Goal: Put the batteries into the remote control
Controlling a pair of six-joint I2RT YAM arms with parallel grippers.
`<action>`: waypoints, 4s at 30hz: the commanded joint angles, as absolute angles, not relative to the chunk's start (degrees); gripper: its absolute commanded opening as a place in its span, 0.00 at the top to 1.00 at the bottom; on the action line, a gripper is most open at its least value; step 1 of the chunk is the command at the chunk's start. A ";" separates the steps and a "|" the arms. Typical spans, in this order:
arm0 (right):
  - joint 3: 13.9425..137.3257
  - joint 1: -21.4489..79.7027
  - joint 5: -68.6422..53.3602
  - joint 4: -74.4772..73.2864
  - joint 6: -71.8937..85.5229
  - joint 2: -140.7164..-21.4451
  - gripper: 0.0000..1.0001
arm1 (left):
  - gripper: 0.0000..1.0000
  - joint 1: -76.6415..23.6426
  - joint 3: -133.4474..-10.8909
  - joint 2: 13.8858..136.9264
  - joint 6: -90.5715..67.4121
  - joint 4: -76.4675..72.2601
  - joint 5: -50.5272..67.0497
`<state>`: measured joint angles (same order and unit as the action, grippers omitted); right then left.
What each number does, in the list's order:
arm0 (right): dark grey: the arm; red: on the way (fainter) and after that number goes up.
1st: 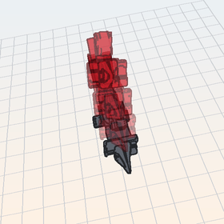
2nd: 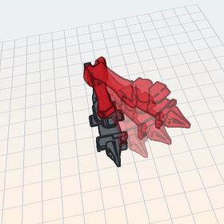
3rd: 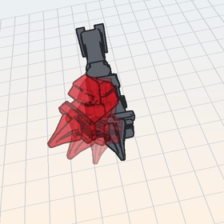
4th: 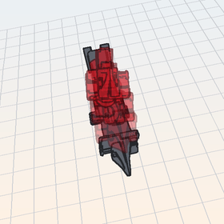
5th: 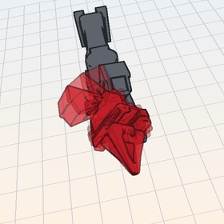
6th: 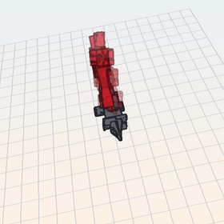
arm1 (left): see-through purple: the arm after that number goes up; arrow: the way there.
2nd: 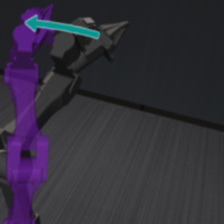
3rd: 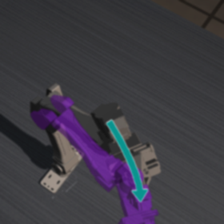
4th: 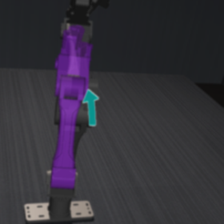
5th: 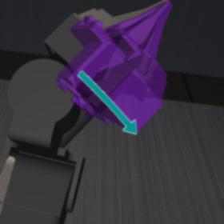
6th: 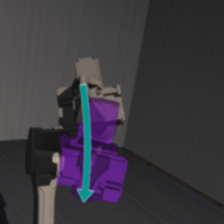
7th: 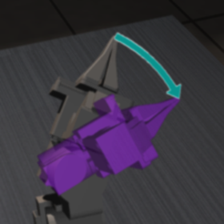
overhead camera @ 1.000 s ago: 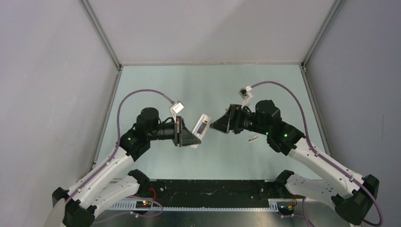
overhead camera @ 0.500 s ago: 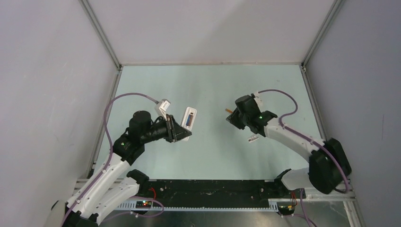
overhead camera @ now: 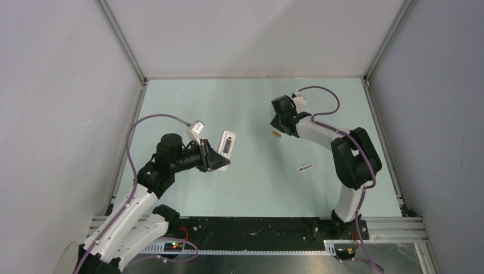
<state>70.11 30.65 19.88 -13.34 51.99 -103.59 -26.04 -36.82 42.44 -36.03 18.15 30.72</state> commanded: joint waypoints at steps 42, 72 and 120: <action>83.02 32.16 15.20 -37.50 48.43 -114.68 1.00 | 1.00 -17.25 -34.19 43.17 -31.39 17.01 39.79; 72.77 35.34 18.54 -43.46 80.74 -103.81 0.67 | 1.00 -16.63 -33.80 42.95 -31.73 17.03 40.01; 74.03 36.66 25.86 -39.16 59.17 -100.07 1.00 | 1.00 -16.53 -34.41 43.64 -29.96 16.87 43.95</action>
<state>73.25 34.26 20.67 -40.58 69.71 -108.07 -17.06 -33.54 43.77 -32.36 18.61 40.73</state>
